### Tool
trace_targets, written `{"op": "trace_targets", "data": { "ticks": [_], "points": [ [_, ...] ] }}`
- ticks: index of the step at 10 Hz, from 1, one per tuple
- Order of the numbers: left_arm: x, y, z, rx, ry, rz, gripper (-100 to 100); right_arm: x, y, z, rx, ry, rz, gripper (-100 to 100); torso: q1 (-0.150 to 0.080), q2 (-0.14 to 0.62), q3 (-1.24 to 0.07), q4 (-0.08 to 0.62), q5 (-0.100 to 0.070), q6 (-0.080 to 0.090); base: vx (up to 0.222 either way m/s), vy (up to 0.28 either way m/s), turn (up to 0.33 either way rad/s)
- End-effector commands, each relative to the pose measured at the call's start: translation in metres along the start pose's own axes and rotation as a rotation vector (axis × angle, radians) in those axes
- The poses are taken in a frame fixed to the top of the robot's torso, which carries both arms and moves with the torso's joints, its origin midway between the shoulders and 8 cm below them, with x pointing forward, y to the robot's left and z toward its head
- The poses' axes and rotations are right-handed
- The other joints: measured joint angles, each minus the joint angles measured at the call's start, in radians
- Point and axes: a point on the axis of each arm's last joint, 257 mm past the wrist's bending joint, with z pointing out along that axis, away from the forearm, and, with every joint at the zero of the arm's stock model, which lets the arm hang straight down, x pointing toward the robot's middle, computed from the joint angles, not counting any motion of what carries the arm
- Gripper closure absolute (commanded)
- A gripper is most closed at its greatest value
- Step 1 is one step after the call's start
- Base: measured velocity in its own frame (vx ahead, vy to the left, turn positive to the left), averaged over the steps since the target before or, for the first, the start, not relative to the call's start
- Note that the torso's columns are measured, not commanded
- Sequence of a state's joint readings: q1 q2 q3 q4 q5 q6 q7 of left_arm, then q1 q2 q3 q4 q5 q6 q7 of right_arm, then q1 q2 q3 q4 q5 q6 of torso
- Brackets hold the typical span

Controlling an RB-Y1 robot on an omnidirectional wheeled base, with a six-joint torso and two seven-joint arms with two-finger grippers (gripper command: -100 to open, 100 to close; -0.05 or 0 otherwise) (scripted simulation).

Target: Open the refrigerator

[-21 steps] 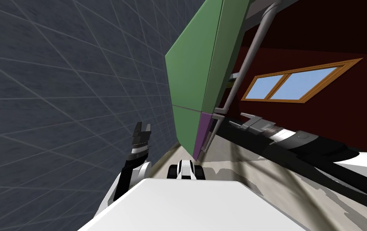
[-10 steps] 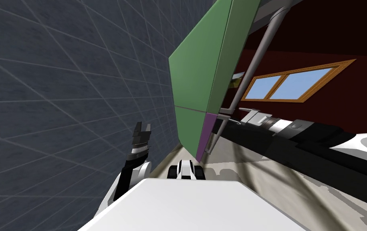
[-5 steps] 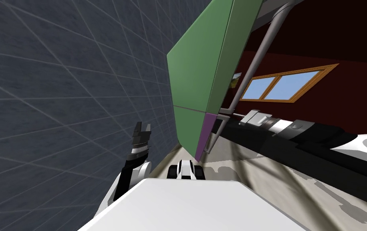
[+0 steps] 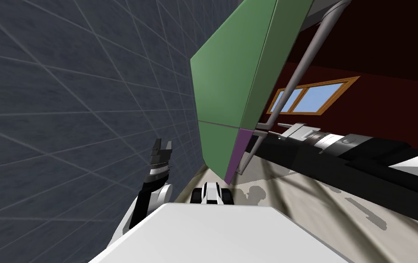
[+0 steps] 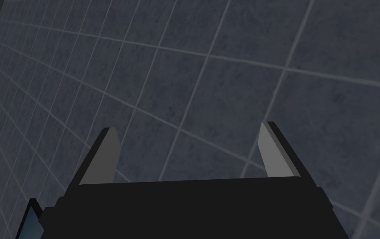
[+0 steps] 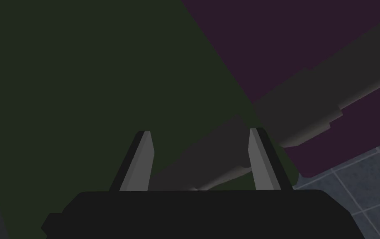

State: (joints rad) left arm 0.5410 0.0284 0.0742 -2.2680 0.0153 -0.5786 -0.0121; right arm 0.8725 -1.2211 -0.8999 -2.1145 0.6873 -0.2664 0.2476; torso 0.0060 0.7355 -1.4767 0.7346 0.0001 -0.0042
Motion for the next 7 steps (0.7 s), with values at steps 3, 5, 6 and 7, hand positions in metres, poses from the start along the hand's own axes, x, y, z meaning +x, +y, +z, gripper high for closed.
{"op": "trace_targets", "data": {
  "ticks": [3,5,6,7],
  "points": [
    [0.0,0.0,0.0,0.0,0.0,0.0,0,0.033,-0.032,-0.006,0.058,0.079,0.04,-100,0.004,-0.003,-0.001,-0.003,0.0,-0.003,0.052,0.161,-0.114],
    [0.0,0.0,0.0,0.0,0.0,0.0,0,0.047,-0.049,-0.011,0.091,0.111,0.055,-100,0.006,-0.002,-0.001,-0.002,0.001,-0.004,0.026,0.176,-0.121],
    [0.0,0.0,0.0,0.0,0.0,0.0,0,0.046,-0.054,-0.013,0.111,0.109,0.046,-100,0.007,-0.002,-0.001,-0.002,0.001,-0.004,0.013,0.066,-0.079],
    [0.0,0.0,0.0,0.0,0.0,0.0,0,0.05,-0.059,-0.016,0.125,0.116,0.047,-100,0.001,-0.001,-0.001,0.0,0.001,-0.004,-0.003,0.002,-0.014]
  ]
}}
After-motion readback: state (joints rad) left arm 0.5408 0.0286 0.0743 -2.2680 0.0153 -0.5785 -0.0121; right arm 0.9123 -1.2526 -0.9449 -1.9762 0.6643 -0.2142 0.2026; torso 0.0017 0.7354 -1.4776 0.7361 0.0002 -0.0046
